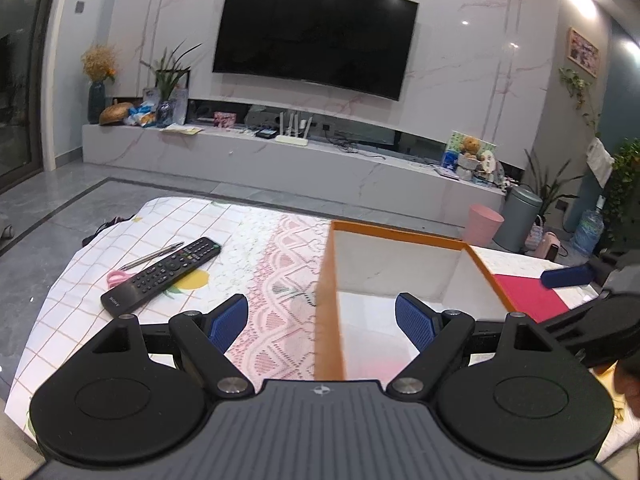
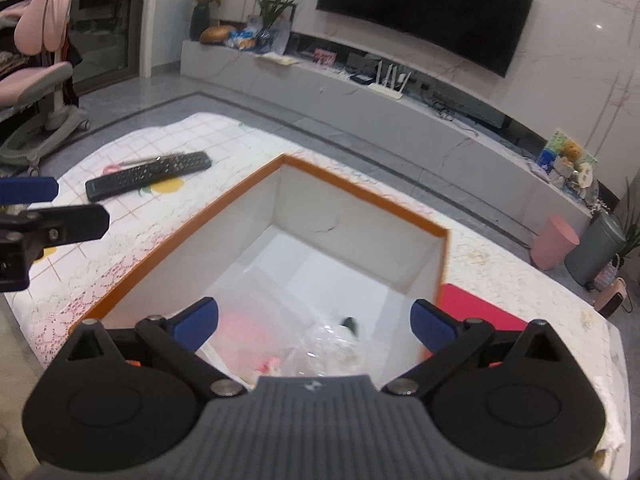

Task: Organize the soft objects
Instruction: 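Move both grippers back toward the pile of items beside the red box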

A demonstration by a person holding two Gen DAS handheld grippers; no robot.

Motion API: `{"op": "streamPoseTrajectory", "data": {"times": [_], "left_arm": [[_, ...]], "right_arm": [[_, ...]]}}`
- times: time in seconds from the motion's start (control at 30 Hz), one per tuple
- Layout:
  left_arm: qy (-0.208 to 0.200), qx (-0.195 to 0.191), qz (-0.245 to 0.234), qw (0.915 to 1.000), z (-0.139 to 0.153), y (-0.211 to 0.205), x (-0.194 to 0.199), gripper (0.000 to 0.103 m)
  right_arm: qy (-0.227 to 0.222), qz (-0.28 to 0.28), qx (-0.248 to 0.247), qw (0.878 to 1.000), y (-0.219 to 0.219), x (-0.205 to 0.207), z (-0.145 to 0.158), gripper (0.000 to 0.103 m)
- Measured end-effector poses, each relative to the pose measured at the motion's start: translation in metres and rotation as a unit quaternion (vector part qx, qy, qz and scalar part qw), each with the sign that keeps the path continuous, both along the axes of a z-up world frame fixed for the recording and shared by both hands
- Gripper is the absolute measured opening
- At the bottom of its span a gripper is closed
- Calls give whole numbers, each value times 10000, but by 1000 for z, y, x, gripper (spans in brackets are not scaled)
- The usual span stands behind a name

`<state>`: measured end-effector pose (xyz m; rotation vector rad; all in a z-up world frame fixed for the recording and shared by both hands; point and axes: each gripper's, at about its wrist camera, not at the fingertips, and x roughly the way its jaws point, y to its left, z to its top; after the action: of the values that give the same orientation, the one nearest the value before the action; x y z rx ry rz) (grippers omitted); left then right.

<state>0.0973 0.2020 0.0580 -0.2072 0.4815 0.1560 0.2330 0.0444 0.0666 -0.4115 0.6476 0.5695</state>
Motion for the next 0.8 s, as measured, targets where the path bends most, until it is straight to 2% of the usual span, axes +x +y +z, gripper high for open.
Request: {"op": "streamPoseTrajectory", "data": {"times": [0.13,0.3,0.43,0.57,0.7,0.8], "left_arm": [[-50,84,-242,9997,10,-21,-5,98],[-138,-66,-452,9989,19,-49,-8,98],[-55,6,-700,9975,18,-82,-5,98],[116,37,-941,9955,12,-117,0,98],[152,356,-1373,9898,3,-160,2,98],[113,375,-1613,9861,-4,-186,2,98]], "right_arm": [[-117,-194,142,9996,-36,-7,20,100],[-227,-519,277,9980,-95,-15,42,100],[-326,-724,75,9968,-147,-22,51,100],[-496,-1089,-162,9927,-195,-24,52,100],[-359,-1477,67,9883,-239,-21,44,100],[-245,-1711,179,9848,-263,-18,30,100]]}}
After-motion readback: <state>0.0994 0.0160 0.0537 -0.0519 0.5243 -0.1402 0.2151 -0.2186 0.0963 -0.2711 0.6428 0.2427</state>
